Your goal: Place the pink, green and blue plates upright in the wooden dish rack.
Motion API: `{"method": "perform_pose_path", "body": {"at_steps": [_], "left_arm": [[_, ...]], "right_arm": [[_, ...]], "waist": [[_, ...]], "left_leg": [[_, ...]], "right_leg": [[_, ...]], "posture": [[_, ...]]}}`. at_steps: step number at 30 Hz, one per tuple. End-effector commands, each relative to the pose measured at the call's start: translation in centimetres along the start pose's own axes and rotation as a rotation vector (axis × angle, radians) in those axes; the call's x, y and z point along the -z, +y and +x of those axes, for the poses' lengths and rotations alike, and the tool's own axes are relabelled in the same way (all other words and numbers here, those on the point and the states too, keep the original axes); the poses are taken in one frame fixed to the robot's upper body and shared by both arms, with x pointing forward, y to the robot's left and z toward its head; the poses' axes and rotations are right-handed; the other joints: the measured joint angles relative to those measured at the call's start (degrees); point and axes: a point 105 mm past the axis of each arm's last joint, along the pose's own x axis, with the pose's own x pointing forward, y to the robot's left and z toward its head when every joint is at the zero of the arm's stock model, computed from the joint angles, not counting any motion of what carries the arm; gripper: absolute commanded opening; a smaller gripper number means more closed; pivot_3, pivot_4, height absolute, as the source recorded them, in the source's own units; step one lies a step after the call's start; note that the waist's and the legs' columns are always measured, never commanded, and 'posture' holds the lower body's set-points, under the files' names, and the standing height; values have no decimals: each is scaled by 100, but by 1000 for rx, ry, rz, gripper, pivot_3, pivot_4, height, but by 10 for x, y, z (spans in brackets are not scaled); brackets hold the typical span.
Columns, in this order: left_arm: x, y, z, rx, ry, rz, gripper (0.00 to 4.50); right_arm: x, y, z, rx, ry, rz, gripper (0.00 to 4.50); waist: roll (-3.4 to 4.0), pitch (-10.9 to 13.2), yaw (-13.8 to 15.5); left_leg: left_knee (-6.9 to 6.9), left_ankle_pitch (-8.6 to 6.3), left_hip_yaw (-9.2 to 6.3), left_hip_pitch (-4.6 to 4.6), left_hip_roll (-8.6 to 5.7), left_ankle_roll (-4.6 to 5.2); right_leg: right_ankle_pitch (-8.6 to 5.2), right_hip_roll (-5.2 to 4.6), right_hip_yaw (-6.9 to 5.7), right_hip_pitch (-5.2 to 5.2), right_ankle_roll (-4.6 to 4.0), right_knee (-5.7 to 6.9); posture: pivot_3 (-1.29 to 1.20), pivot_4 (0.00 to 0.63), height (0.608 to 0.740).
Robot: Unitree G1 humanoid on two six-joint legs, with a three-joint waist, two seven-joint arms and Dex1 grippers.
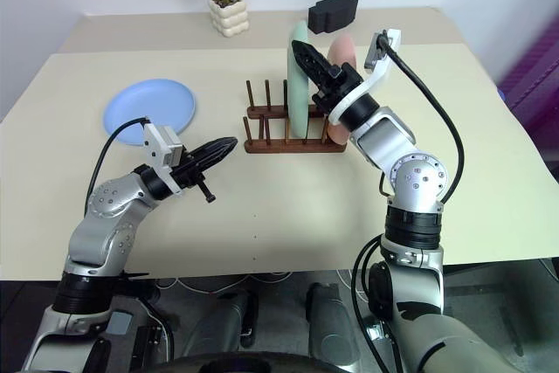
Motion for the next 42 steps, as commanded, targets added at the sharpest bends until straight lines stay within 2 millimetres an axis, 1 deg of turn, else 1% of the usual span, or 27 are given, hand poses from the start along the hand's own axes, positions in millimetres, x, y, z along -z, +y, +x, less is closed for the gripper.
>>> {"method": "perform_pose_path", "body": {"at_steps": [1,4,8,16,18,20,22,24,26,28,29,31,32,33,34,36,37,42], "left_arm": [[-13,-4,4,23,-45,29,0],[-13,-4,4,23,-44,29,0],[-13,-4,4,22,-42,30,0],[-13,-3,2,16,-40,30,0],[-13,-2,2,15,-40,28,0],[-13,0,2,4,-38,30,0],[-14,7,1,-34,-34,22,0],[-11,30,-5,-152,-9,-5,527],[-15,63,-16,-321,-11,-25,1272],[-18,87,-27,-448,9,-15,2372],[-22,103,-37,-533,29,-1,2826],[-29,132,-57,-708,70,11,3952],[-32,145,-66,-794,82,2,4352],[-31,158,-77,-899,103,-30,4441],[-27,174,-93,-1022,146,-75,4441],[-17,191,-114,-1168,215,-163,4441],[-15,194,-118,-1194,228,-201,4441],[7,207,-130,-1274,429,-305,4441]], "right_arm": [[-7,5,0,-13,-29,-29,3250],[-9,6,0,-17,-35,-32,3250],[-11,15,2,-56,-35,-73,3250],[-32,46,3,-175,-46,-228,3250],[-34,52,4,-201,-41,-271,3250],[-34,62,4,-244,-21,-353,3250],[-29,73,2,-302,25,-431,3250],[-20,79,2,-344,93,-522,3315],[-10,76,3,-345,165,-624,3315],[-3,70,3,-341,210,-685,3315],[0,68,4,-343,227,-709,3315],[5,66,7,-355,248,-750,3315],[6,66,8,-364,256,-768,3315],[8,66,9,-376,264,-786,3315],[11,68,9,-394,272,-813,3315],[17,71,10,-430,286,-857,3315],[19,72,10,-442,289,-871,3315],[30,80,9,-506,298,-913,3315]], "waist": [[0,0,0],[0,0,-1],[0,0,-2],[1,1,1],[1,1,2],[1,1,3],[1,1,4],[1,1,5],[1,1,-1],[-1,1,-16],[-1,1,-14],[-2,2,-4],[-4,3,2],[-4,4,3],[-5,4,8],[-7,4,13],[-7,4,11],[-15,5,29]], "left_leg": [[0,0,0,-1,0,0],[0,0,0,-2,0,0],[0,0,0,-2,0,0],[0,0,-1,-10,0,0],[0,0,-1,-15,0,0],[0,0,-1,-18,0,0],[1,0,0,-25,0,0],[2,0,-1,-33,0,0],[8,0,-2,-43,0,0],[10,0,-3,-45,0,0],[9,0,-2,-46,0,0],[8,0,-2,-54,-1,0],[8,0,-4,-59,-1,0],[9,1,-6,-65,-2,-1],[10,1,-8,-70,-3,-1],[12,1,-10,-71,-6,-1],[12,1,-12,-71,-8,-1],[11,2,-23,-73,-21,-4]], "right_leg": [[0,0,0,0,0,0],[0,0,0,-2,0,0],[0,0,0,-3,0,0],[0,0,-2,-9,0,-1],[0,0,-3,-12,0,-2],[0,0,-4,-14,0,-2],[0,0,-6,-19,0,-3],[0,0,-9,-25,0,-3],[1,1,-15,-32,1,-1],[2,3,-20,-35,4,0],[6,3,-21,-36,11,0],[13,3,-24,-43,23,1],[13,3,-27,-47,24,2],[14,3,-29,-52,26,3],[15,3,-29,-57,26,4],[16,1,-31,-58,29,7],[17,1,-33,-58,30,7],[18,-1,-41,-58,32,11]], "posture": [[0,150,731],[0,150,731],[0,150,731],[0,150,731],[0,150,731],[0,150,731],[0,150,731],[0,150,731],[0,150,731],[0,150,731],[0,150,731],[0,150,731],[0,150,731],[0,150,731],[0,150,731],[0,150,731],[0,150,731],[0,150,731]]}}
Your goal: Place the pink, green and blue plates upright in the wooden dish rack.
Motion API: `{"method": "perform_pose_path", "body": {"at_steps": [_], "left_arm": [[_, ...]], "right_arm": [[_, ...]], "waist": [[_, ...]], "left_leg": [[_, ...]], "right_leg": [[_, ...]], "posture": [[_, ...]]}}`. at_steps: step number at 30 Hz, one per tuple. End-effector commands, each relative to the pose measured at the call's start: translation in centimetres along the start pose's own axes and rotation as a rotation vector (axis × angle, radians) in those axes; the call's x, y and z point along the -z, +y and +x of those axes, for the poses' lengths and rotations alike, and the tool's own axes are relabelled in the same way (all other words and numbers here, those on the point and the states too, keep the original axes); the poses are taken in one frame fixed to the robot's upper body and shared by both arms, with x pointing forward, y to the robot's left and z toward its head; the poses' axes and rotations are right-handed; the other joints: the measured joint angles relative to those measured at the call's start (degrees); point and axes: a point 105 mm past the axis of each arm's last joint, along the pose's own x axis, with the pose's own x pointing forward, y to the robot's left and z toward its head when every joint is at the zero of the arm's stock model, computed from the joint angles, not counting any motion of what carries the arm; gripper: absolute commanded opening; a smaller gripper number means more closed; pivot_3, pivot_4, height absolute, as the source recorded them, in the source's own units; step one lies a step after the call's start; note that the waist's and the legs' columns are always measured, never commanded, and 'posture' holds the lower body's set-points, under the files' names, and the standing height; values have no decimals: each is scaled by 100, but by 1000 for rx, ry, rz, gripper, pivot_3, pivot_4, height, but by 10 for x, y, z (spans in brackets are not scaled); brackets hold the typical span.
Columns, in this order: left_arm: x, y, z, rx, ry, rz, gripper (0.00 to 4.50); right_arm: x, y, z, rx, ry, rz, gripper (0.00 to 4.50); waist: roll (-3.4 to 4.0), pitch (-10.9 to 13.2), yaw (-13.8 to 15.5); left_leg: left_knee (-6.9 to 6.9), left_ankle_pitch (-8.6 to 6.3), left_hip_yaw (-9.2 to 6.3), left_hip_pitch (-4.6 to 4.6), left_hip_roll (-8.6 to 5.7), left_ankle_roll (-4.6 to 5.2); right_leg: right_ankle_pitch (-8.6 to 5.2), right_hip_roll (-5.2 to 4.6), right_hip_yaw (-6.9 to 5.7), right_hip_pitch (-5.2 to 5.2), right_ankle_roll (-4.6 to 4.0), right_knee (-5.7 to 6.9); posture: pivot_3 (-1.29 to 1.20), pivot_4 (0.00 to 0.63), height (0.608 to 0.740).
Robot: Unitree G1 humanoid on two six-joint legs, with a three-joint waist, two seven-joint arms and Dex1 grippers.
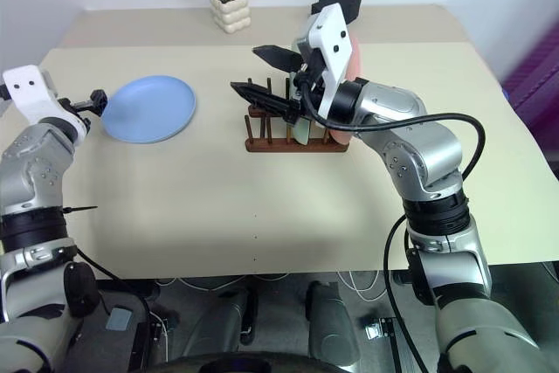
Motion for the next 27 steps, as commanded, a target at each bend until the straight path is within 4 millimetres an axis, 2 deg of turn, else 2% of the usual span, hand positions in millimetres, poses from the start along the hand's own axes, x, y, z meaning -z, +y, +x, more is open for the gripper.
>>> {"method": "perform_pose_path", "body": {"at_steps": [1,13,16,23,26,27], "left_arm": [[-1,12,7,-66,91,-1,4441],[23,3,32,-26,246,-72,4441],[22,2,34,-25,219,-128,3720],[22,-2,34,2,194,-178,76],[17,-5,32,25,167,-201,26],[10,-9,30,52,126,-203,26]], "right_arm": [[-17,11,4,-50,-54,-93,3315],[-10,23,1,-87,-24,-147,3315],[-6,23,1,-83,-16,-147,3315],[-1,21,0,-71,1,-152,3315],[1,19,-1,-64,16,-170,3315],[2,19,-1,-61,22,-183,3315]], "waist": [[-4,0,-1],[-6,0,-9],[-6,0,-11],[-8,-1,-2],[-8,-2,-1],[-8,-2,-2]], "left_leg": [[0,1,-5,-1,-6,-3],[-4,6,-29,-2,-14,-13],[-5,7,-31,-1,-14,-14],[-5,7,-32,-2,-16,-15],[-5,8,-34,-2,-22,-17],[-5,8,-35,-2,-24,-17]], "right_leg": [[0,0,-3,0,0,1],[1,-5,-7,-2,-1,3],[2,-6,-7,-6,-2,6],[3,-12,-6,-7,-1,7],[4,-16,-6,-6,0,9],[4,-17,-6,-6,1,10]], "posture": [[0,150,731],[0,150,731],[0,150,731],[0,150,731],[0,150,731],[0,150,731]]}}
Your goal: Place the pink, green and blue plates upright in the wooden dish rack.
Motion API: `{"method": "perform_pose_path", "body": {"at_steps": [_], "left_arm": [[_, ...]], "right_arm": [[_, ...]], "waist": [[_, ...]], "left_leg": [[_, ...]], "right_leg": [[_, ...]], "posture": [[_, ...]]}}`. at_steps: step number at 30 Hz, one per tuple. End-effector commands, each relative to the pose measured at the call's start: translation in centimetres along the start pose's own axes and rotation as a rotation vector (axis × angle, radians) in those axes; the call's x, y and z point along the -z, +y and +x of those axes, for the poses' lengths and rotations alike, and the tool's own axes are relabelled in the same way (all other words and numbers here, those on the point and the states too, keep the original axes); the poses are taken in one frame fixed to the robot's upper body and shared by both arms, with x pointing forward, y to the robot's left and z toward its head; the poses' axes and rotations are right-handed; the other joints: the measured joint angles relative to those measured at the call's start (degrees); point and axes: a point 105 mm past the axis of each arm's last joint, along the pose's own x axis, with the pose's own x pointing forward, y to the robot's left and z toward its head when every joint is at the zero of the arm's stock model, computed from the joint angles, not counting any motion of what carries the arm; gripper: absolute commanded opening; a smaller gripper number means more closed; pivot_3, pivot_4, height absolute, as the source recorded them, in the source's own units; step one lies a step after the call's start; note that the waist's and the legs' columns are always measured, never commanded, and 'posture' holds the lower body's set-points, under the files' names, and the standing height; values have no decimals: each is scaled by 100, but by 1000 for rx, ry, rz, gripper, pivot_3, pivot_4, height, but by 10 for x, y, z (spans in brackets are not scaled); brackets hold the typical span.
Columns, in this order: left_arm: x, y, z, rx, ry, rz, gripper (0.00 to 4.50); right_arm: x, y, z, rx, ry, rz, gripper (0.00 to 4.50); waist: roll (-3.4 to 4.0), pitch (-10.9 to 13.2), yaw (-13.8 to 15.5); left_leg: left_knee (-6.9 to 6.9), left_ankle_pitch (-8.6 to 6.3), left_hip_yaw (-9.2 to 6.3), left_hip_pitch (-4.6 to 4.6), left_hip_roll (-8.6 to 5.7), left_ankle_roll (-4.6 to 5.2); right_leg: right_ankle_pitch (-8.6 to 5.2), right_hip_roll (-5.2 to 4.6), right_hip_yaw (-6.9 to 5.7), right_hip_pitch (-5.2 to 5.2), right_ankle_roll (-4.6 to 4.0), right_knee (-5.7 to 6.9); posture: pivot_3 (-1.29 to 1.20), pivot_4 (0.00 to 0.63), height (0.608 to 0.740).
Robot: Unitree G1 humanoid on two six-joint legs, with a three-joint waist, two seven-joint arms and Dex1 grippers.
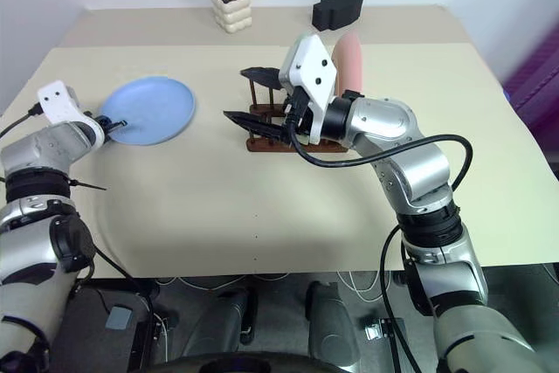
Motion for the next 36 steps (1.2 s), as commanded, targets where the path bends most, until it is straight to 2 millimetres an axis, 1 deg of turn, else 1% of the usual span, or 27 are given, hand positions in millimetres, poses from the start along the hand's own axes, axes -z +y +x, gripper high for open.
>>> {"method": "perform_pose_path", "body": {"at_steps": [1,2,3,4,6,9,11,13,15,18,21,24,31,36], "left_arm": [[-22,-13,-10,83,-121,-14,26],[-27,-18,-13,109,-150,-13,26],[-37,-27,-21,151,-209,-12,26],[-49,-37,-30,193,-274,3,26],[-63,-53,-47,250,-362,27,26],[-83,-84,-79,328,-493,146,26],[-93,-103,-98,367,-554,209,26],[-100,-118,-113,406,-590,230,26],[-101,-129,-123,426,-601,280,26],[-98,-141,-132,436,-597,372,26],[-94,-152,-142,466,-595,419,26],[-92,-161,-151,490,-588,454,26],[-95,-168,-167,516,-571,451,26],[-101,-173,-179,542,-579,432,26]], "right_arm": [[-10,0,0,0,-21,-85,3315],[-10,0,1,2,-18,-95,3315],[-9,-2,1,5,-3,-130,3315],[-7,-3,3,6,14,-179,3315],[-5,-3,5,1,35,-243,3315],[0,1,11,-32,65,-333,3315],[4,5,16,-60,82,-383,3315],[7,7,23,-72,94,-437,3315],[7,6,29,-71,99,-484,3315],[6,4,36,-65,91,-523,3315],[4,3,40,-56,85,-562,3315],[7,0,44,-48,104,-609,3315],[17,-2,53,-44,142,-660,3315],[24,-7,56,-24,164,-661,3315]], "waist": [[0,0,-1],[0,0,2],[0,0,8],[-1,0,9],[-2,0,7],[-3,1,1],[-3,1,-1],[-3,1,-2],[-3,1,-22],[-3,1,-27],[-3,1,-22],[-3,1,-22],[-3,1,-24],[-3,1,-25]], "left_leg": [[0,0,0,0,-2,0],[0,0,-2,0,-3,0],[0,0,-3,-1,-3,0],[0,1,-7,-3,-5,-2],[1,2,-9,-6,-9,-5],[1,4,-9,-6,-15,-7],[0,4,-8,-6,-18,-8],[0,4,-8,-6,-19,-8],[1,6,-8,-5,-20,-10],[1,7,-9,-4,-19,-12],[0,8,-10,-5,-19,-13],[1,8,-11,-5,-19,-13],[1,10,-13,-4,-19,-17],[1,12,-13,-4,-18,-19]], "right_leg": [[0,-1,0,0,0,1],[0,-2,0,0,1,1],[1,-3,0,0,1,1],[1,-3,-1,0,1,1],[3,-10,0,-1,4,0],[4,-18,0,-1,7,-2],[5,-19,0,-1,7,-1],[4,-18,0,-1,7,-1],[5,-17,0,-1,7,1],[4,-12,0,-1,7,2],[4,-10,0,-1,7,2],[4,-10,1,-1,7,3],[4,-5,0,0,7,3],[4,-3,0,0,7,4]], "posture": [[0,150,731],[0,150,731],[0,150,731],[0,150,731],[0,150,731],[0,150,731],[0,150,731],[0,150,731],[0,150,731],[0,150,731],[0,150,731],[0,150,731],[0,150,731],[0,150,731]]}}
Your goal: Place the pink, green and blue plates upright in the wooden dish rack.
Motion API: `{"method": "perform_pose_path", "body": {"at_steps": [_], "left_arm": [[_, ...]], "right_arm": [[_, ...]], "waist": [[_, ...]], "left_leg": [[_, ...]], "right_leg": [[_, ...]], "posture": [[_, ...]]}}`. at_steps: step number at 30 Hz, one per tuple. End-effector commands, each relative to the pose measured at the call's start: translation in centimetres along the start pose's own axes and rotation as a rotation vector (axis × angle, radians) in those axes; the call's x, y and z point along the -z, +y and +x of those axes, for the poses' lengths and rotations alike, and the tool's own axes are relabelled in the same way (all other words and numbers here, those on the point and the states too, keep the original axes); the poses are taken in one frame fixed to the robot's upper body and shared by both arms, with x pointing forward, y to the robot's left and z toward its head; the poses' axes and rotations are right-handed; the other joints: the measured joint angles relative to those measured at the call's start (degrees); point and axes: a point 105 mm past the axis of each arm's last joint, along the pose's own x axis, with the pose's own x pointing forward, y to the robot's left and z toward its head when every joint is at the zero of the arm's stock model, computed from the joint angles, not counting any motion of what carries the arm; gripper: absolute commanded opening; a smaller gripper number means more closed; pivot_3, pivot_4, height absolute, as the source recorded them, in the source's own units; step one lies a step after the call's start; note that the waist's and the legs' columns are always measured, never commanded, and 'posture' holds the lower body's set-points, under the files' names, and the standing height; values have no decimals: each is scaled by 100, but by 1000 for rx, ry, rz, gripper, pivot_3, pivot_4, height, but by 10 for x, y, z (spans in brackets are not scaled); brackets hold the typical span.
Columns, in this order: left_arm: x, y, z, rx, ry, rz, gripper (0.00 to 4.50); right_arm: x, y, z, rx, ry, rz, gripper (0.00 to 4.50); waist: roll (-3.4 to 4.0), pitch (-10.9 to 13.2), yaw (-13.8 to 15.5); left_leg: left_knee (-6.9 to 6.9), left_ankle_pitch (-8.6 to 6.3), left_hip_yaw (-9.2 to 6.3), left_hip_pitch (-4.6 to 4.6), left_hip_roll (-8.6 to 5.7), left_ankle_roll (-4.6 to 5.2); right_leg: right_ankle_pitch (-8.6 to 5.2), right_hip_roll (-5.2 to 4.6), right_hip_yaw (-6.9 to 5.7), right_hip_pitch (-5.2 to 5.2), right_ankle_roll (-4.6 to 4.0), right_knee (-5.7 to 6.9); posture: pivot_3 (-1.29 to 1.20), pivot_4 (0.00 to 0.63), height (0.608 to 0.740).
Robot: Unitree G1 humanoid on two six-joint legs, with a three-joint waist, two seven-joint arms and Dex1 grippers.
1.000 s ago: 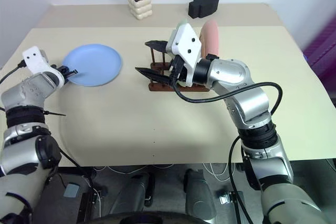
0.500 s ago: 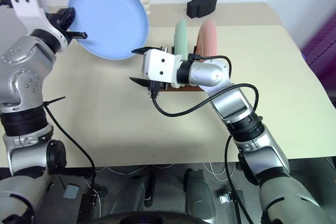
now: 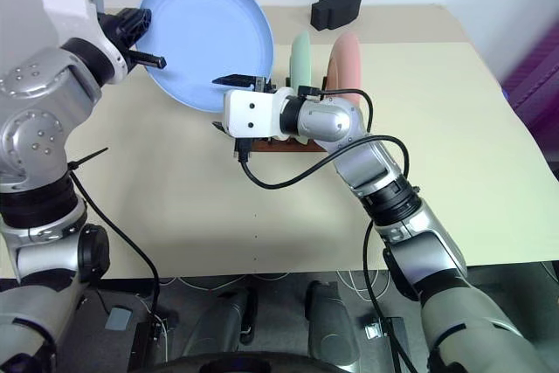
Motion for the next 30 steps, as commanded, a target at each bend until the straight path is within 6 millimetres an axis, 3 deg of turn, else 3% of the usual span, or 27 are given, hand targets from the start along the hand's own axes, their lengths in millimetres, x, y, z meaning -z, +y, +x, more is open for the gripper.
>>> {"method": "perform_pose_path", "body": {"at_steps": [1,6,13,21,24,27,30], "left_arm": [[-32,0,-12,-5,-100,4,26],[-38,-3,-16,8,-102,-5,26],[-36,-3,-17,8,-89,-10,0],[-32,-3,-17,18,-91,-37,0],[-37,-3,-19,34,-138,-96,1008],[-44,-1,-21,53,-194,-150,2547],[-63,0,-30,92,-314,-212,4103]], "right_arm": [[-7,-12,4,44,-11,-52,3315],[-1,-15,7,63,8,-68,3315],[-1,-16,8,76,6,-78,43],[-3,-20,7,98,-5,-101,43],[-7,-23,6,121,-16,-135,0],[-11,-28,4,145,-36,-140,0],[-16,-33,4,168,-57,-138,0]], "waist": [[0,0,0],[0,0,-2],[0,0,-10],[0,0,-3],[0,0,-3],[0,0,-4],[0,0,-14]], "left_leg": [[0,0,0,0,0,-1],[0,1,-2,0,0,-3],[0,4,-2,0,0,-7],[0,6,-2,0,0,-10],[1,6,-2,0,0,-11],[0,23,-2,0,0,-40],[-1,25,-1,1,1,-43]], "right_leg": [[0,0,0,0,0,1],[0,1,1,0,0,1],[0,1,1,-1,0,3],[0,2,1,0,0,3],[0,2,1,0,-1,3],[0,2,2,-1,-1,4],[0,3,1,-1,-1,5]], "posture": [[0,150,731],[0,150,731],[0,150,731],[0,150,731],[0,150,731],[0,150,731],[0,150,731]]}}
